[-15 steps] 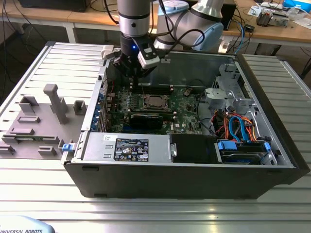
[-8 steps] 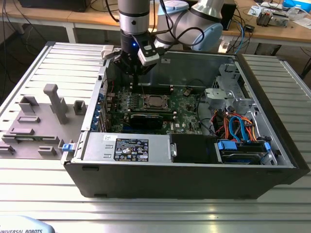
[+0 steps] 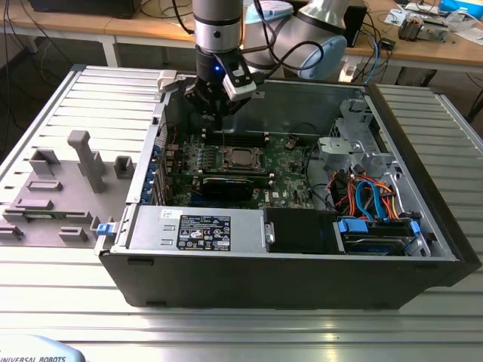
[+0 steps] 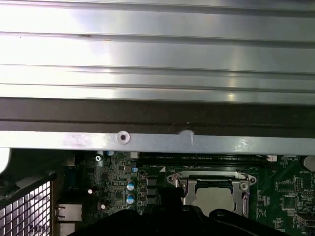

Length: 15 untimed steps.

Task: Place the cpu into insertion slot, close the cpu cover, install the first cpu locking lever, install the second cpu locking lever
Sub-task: 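Install the first cpu locking lever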

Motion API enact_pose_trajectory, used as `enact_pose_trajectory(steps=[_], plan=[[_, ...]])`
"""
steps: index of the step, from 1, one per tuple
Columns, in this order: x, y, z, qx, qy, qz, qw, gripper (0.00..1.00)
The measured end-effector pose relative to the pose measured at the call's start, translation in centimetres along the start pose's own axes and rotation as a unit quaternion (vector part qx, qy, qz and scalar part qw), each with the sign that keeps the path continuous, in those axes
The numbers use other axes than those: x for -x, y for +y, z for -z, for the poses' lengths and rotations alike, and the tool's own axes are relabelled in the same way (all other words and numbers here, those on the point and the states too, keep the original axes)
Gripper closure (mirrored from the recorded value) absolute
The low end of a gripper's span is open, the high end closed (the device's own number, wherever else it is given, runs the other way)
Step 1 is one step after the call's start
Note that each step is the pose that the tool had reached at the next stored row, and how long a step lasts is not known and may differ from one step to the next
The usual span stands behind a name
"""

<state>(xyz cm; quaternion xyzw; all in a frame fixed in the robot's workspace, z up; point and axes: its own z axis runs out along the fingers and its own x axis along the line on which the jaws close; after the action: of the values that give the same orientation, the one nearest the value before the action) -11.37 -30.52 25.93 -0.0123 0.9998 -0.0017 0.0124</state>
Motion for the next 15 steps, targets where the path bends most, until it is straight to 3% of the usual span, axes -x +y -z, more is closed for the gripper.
enact_pose_trajectory(steps=[7,15], plan=[[1.83,-0.05,-0.06,0.0000,0.0000,0.000,1.0000,0.89],[2.12,-0.05,-0.07,-0.0002,0.0000,0.000,1.0000,0.89]])
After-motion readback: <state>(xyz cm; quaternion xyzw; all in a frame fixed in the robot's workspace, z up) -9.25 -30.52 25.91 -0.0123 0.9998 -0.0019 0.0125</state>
